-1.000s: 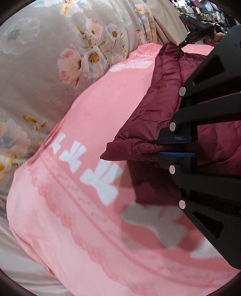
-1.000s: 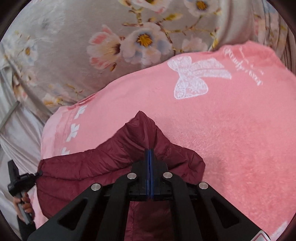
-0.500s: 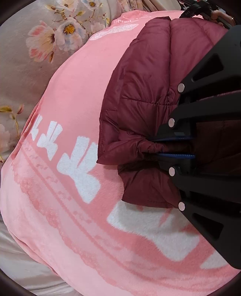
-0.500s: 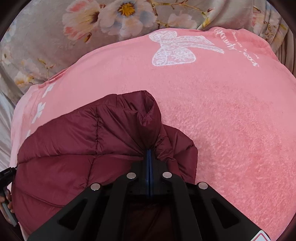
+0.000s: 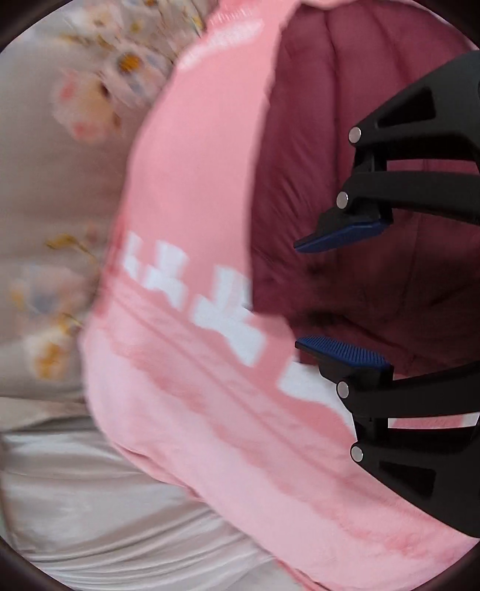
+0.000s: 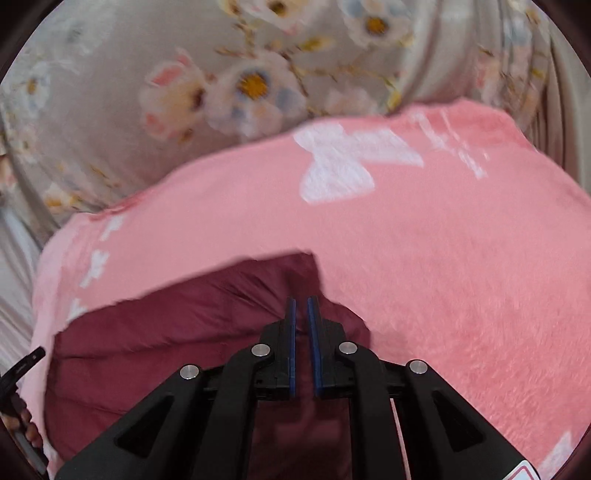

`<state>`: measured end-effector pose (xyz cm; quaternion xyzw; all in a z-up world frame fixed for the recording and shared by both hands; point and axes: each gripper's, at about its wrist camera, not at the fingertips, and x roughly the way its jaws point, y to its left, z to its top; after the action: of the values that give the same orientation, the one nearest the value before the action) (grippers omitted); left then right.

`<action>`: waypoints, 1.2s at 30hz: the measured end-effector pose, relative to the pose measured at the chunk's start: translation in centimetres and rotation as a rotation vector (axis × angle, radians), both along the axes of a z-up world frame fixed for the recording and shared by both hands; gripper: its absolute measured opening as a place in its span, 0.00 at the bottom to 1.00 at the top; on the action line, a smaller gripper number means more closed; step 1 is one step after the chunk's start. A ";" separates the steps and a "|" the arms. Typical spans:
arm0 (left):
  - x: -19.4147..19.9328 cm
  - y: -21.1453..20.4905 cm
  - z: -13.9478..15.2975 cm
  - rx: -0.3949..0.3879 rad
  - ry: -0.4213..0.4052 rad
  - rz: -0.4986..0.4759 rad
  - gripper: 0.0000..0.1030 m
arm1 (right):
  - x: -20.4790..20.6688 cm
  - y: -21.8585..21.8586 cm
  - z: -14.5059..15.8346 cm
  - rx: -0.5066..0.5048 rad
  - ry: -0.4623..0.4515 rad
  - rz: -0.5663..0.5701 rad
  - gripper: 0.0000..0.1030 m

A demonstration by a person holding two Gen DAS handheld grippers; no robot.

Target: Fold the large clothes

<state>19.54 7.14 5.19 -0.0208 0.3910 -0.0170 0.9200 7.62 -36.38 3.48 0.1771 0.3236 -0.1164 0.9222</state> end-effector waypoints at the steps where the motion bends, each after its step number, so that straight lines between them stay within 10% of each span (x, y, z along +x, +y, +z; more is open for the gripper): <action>1: -0.1 -0.8 1.2 -0.023 -0.010 -0.027 0.45 | 0.5 0.9 1.0 -0.002 -0.010 0.037 0.11; 5: 1.2 -6.6 2.7 -0.119 0.041 -0.173 0.51 | 4.8 7.7 2.7 -0.004 -0.002 0.264 0.11; 11: 3.8 -13.6 -2.9 -0.097 0.157 -0.234 0.51 | 11.1 14.9 -1.3 -0.035 0.133 0.435 0.11; 19: 4.2 -15.4 -6.4 -0.033 0.108 -0.233 0.60 | 12.5 14.1 -6.5 0.041 0.193 0.420 0.05; 36: 4.1 -16.4 -7.1 0.006 0.055 -0.229 0.67 | 12.2 13.5 -7.4 0.081 0.132 0.385 0.01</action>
<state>23.63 -9.23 -1.89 0.0264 0.4159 -0.1205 0.9010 19.83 -22.84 -3.95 0.1410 0.4155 0.0637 0.8963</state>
